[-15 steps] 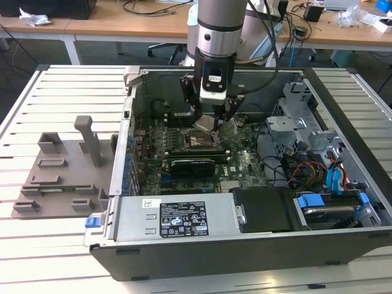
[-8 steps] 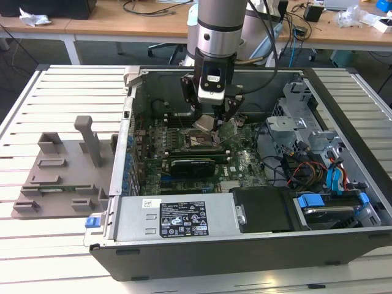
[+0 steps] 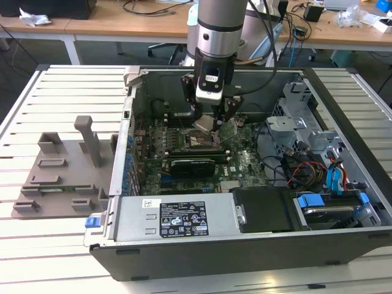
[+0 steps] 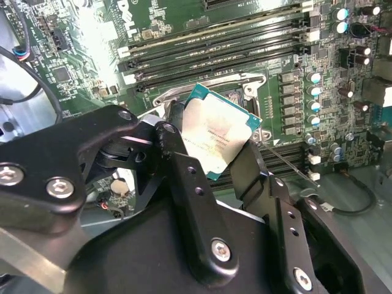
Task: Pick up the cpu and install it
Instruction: 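Place the cpu into insertion slot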
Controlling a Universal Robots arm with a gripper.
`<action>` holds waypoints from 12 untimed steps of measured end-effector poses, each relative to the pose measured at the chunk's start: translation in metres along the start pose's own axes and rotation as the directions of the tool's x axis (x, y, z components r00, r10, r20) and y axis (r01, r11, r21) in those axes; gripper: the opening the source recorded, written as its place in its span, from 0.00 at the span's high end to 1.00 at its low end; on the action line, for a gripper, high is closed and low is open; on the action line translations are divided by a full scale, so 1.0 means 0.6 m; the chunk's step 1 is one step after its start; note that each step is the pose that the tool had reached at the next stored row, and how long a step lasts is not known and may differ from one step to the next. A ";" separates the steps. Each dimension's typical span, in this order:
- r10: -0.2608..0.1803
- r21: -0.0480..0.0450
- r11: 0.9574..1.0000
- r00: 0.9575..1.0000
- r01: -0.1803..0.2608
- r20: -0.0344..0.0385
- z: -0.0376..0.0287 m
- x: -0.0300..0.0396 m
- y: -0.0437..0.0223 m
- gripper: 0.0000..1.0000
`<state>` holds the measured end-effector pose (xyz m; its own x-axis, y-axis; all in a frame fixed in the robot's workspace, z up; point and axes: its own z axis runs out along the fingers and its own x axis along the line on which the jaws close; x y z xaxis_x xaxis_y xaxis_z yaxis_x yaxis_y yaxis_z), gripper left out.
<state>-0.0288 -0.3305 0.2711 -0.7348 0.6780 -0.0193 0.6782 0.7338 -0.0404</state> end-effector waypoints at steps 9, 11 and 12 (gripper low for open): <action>0.046 0.001 0.999 0.999 -0.046 -0.002 0.000 0.000 0.000 0.45; 0.054 0.001 0.999 0.999 -0.054 -0.002 0.000 0.000 0.000 0.45; 0.059 0.001 0.998 0.998 -0.059 -0.002 0.000 0.000 0.000 0.45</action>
<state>-0.0288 -0.3305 0.2711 -0.6931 0.7205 -0.0194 0.7206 0.6921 -0.0405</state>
